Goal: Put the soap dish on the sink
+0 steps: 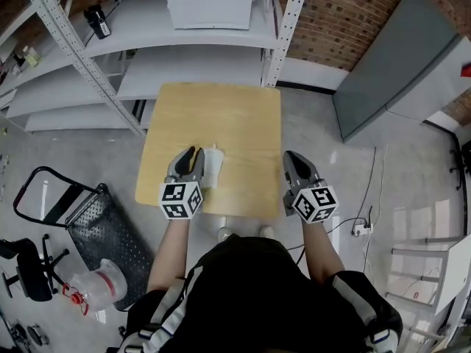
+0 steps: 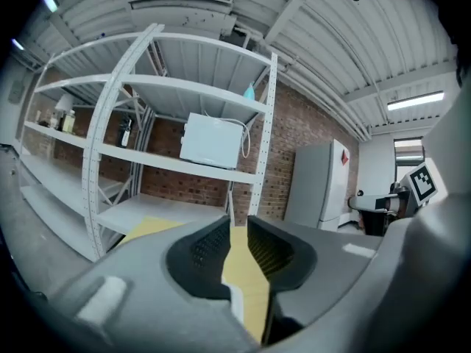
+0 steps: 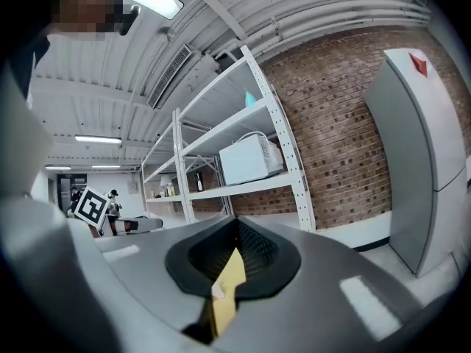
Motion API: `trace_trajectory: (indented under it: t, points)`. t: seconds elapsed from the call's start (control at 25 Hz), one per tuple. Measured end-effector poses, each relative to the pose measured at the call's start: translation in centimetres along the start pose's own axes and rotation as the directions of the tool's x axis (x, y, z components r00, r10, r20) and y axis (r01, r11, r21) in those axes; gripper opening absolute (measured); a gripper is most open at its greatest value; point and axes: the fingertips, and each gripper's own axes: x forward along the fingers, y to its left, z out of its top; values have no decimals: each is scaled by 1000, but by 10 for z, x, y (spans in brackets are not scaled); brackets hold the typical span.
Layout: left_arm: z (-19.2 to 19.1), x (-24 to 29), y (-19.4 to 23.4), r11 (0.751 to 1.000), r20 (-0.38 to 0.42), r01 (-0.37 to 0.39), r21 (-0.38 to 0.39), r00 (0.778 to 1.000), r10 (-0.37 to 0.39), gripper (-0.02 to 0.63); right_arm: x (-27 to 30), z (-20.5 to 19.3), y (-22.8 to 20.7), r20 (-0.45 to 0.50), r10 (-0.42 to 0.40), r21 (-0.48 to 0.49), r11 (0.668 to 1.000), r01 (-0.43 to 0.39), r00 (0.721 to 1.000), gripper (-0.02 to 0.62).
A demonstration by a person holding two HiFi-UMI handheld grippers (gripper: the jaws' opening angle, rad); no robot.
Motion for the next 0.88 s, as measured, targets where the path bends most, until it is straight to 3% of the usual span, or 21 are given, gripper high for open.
trace_trajectory:
  t: [0.16,0.48,0.88]
  points:
    - [17,-15,-5,999,74,-53,-7,996,53,2,-12,13,-13,29,36,1,999,-36,999,6]
    - [27,-52,-18,991,171,-127,-37,976,131,0,-40,23,-50,50,84,-3,996,-84,995,6]
    - [20,-75,-35,977,209,-210,-46,954,215,2,-39,18,-53,41,150,-11,989,-150,988,6]
